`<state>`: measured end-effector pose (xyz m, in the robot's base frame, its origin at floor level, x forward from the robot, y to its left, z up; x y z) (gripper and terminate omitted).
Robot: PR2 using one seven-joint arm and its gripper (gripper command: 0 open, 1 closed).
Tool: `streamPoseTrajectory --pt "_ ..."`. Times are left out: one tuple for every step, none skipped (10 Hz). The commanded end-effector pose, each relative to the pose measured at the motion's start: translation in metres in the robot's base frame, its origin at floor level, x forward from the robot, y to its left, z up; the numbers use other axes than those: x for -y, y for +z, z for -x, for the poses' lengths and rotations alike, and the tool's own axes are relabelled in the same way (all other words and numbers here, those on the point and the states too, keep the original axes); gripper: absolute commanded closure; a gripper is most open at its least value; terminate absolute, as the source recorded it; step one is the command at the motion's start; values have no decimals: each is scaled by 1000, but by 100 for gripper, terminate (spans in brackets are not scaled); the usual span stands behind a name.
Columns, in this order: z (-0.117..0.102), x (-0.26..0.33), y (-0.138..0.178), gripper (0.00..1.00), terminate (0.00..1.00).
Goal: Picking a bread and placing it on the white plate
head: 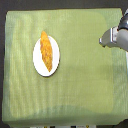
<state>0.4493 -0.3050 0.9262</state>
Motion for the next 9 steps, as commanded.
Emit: streamPoseTrajectory --pt "3 6 1 0 0" --pt "3 7 1 0 0" --pt "3 10 1 0 0" --pt "4 9 1 0 0" --pt "4 9 1 0 0" --pt "4 9 1 0 0" --pt "6 7 0 0 0" --pt "6 6 -1 0 0" --pt "6 5 -1 0 100"
